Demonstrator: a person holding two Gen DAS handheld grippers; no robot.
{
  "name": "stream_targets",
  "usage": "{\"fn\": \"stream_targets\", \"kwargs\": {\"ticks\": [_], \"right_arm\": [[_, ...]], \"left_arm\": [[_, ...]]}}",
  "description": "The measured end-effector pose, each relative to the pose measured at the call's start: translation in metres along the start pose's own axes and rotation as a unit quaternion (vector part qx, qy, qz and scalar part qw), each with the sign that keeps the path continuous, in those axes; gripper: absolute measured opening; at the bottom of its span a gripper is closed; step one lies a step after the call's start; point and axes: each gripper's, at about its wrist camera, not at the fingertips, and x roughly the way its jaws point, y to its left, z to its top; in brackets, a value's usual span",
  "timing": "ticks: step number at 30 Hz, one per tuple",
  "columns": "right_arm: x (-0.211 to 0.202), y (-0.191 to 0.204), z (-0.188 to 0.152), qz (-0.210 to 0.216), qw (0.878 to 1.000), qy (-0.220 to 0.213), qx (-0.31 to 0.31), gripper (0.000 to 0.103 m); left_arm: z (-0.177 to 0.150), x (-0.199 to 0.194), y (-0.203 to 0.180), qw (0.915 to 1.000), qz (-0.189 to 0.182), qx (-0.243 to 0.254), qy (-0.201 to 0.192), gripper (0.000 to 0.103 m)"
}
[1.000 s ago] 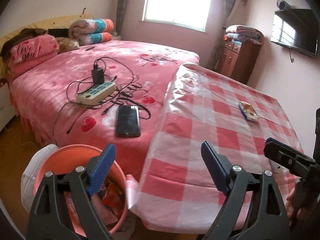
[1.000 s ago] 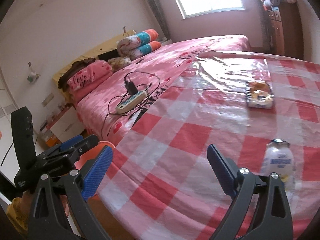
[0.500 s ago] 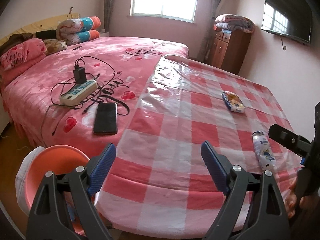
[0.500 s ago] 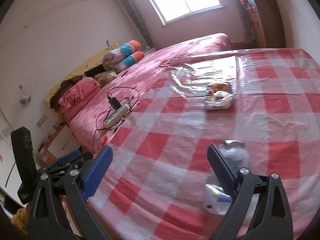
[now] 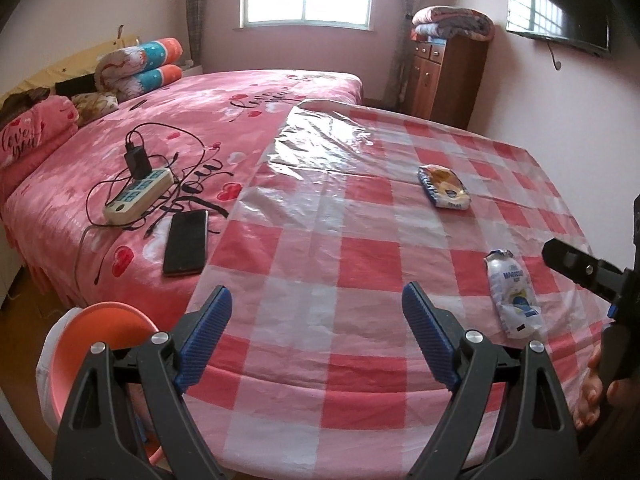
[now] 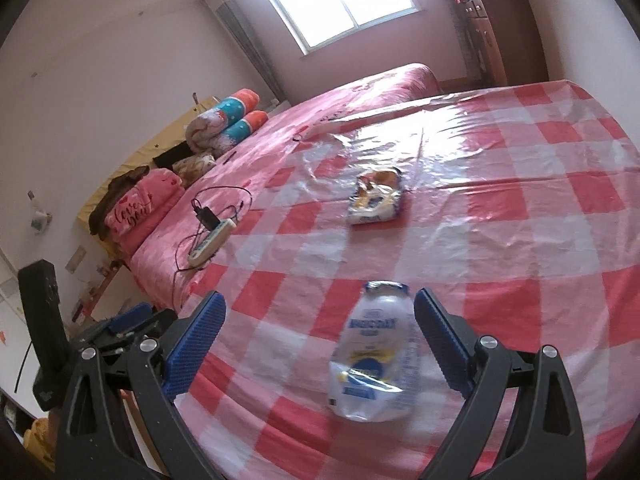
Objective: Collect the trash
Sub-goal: 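Move both open tools back to the bread packet and drink bottle, then grasp the white MAGICDAY bottle with the right tool while the left tool grasps the yellow bread packet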
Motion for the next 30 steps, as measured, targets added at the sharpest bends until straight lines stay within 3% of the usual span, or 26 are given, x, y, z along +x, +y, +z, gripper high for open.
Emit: {"fn": "stream_targets", "kwargs": {"ticks": [3,11,13,15,22,24,30], "right_arm": [[0.002,-0.004,-0.001,0.004,1.0,0.015,-0.003,0.094],[0.016,0.0,-0.008,-0.038,0.997,0.048,-0.054,0.094],[0.019,0.002,-0.009,-0.046,0.995,0.051,-0.066,0.089],[0.024,0.003,-0.011,-0.055,0.993,0.063,-0.078,0.077],[0.038,0.008,-0.016,-0.098,0.984,0.082,-0.122,0.068],[0.041,0.009,-0.017,-0.105,0.982,0.086,-0.132,0.06],[0.041,0.002,-0.015,-0.088,0.985,0.083,-0.123,0.059]], "left_arm": [[0.003,0.0,-0.008,0.9999,-0.006,0.007,0.008,0.087],[0.007,0.006,-0.023,0.9995,-0.014,0.01,0.028,0.087],[0.007,0.007,-0.025,0.9994,-0.011,0.009,0.031,0.087],[0.009,0.009,-0.027,0.9993,-0.01,0.008,0.035,0.087],[0.022,0.022,-0.037,0.9986,-0.016,0.008,0.051,0.087],[0.027,0.027,-0.043,0.9984,-0.017,0.012,0.053,0.087],[0.047,0.044,-0.062,0.9981,-0.022,0.034,0.047,0.087]]}}
